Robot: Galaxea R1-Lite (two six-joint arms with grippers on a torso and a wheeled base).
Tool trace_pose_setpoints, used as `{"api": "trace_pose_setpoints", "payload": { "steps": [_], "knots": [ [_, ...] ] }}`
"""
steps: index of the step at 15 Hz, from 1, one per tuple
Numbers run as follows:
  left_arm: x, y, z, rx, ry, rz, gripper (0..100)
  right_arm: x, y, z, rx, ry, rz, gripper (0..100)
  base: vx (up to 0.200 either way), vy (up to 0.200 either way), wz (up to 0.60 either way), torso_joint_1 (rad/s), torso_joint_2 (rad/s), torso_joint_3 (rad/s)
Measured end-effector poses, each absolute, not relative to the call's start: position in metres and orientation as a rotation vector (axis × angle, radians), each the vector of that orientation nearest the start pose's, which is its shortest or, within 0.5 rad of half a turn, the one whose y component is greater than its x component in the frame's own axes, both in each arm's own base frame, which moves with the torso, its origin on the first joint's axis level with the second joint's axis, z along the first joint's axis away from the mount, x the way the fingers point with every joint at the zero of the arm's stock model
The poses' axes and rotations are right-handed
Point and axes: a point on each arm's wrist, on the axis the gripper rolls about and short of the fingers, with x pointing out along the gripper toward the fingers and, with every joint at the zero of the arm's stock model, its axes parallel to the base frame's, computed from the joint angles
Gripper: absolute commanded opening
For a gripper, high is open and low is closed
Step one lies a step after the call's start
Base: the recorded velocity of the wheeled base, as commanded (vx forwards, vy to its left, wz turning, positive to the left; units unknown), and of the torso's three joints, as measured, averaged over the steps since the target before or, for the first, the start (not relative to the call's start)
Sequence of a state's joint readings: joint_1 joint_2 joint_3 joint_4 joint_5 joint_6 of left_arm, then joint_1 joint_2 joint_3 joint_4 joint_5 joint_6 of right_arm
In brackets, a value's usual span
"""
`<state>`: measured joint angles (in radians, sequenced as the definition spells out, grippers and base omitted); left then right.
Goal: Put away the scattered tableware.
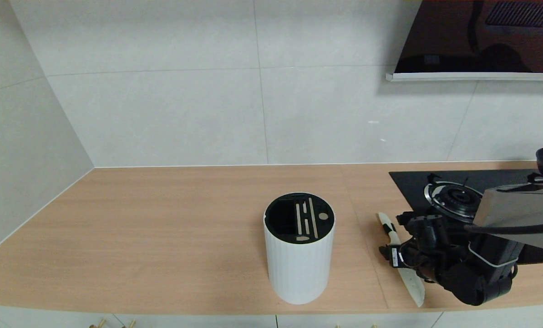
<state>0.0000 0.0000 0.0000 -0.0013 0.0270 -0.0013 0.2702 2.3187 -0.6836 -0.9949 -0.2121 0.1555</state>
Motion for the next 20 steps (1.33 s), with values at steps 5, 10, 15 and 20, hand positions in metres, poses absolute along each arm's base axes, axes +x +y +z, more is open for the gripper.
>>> {"api": "trace_pose_setpoints", "payload": {
  "steps": [5,10,15,20],
  "knots": [
    [-0.023,0.001,0.076,-0.001,-0.001,0.027,100,0.339,0.088,-0.022,-0.003,0.624,0.007,0,0.0,0.0,0.0,0.0,0.0,0.0],
    [-0.023,0.001,0.076,-0.001,-0.001,0.027,100,0.338,0.088,-0.02,-0.002,0.622,0.007,0,0.0,0.0,0.0,0.0,0.0,0.0],
    [-0.023,0.001,0.076,-0.002,-0.001,0.027,100,0.33,0.085,0.03,0.025,0.517,0.014,0,0.0,0.0,0.0,0.0,0.0,0.0],
    [-0.026,0.0,0.087,0.006,-0.038,-0.013,100,0.294,0.086,0.113,0.065,0.343,0.066,0,0.0,0.0,0.0,0.0,0.0,0.0]
  ]
}}
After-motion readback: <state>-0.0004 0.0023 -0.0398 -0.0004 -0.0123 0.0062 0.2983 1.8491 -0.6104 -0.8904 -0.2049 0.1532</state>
